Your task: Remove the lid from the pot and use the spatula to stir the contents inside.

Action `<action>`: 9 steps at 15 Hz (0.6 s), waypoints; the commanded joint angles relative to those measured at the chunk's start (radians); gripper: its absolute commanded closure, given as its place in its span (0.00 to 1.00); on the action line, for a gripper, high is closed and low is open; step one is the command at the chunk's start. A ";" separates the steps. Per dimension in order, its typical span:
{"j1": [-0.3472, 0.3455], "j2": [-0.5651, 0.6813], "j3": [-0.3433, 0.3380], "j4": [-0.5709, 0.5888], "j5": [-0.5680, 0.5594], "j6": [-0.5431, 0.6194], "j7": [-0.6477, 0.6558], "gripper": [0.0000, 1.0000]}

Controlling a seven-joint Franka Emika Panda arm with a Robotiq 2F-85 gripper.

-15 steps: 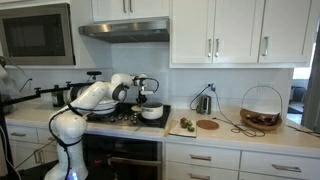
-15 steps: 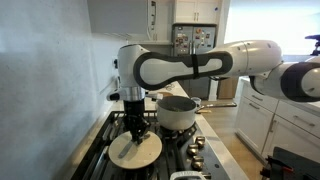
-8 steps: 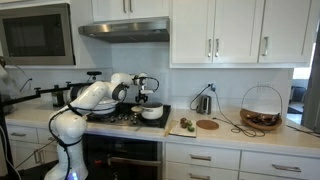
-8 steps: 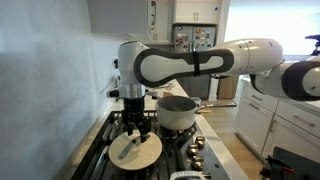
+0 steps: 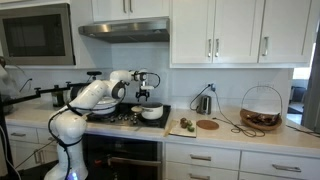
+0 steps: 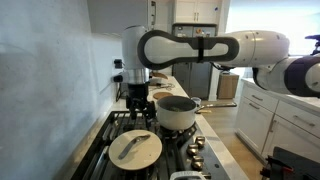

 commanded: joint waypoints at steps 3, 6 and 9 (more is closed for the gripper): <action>-0.007 -0.078 -0.035 0.060 -0.014 -0.130 0.077 0.00; -0.011 -0.104 -0.058 0.089 -0.018 -0.180 0.108 0.00; -0.022 -0.123 -0.078 0.104 -0.011 -0.228 0.157 0.00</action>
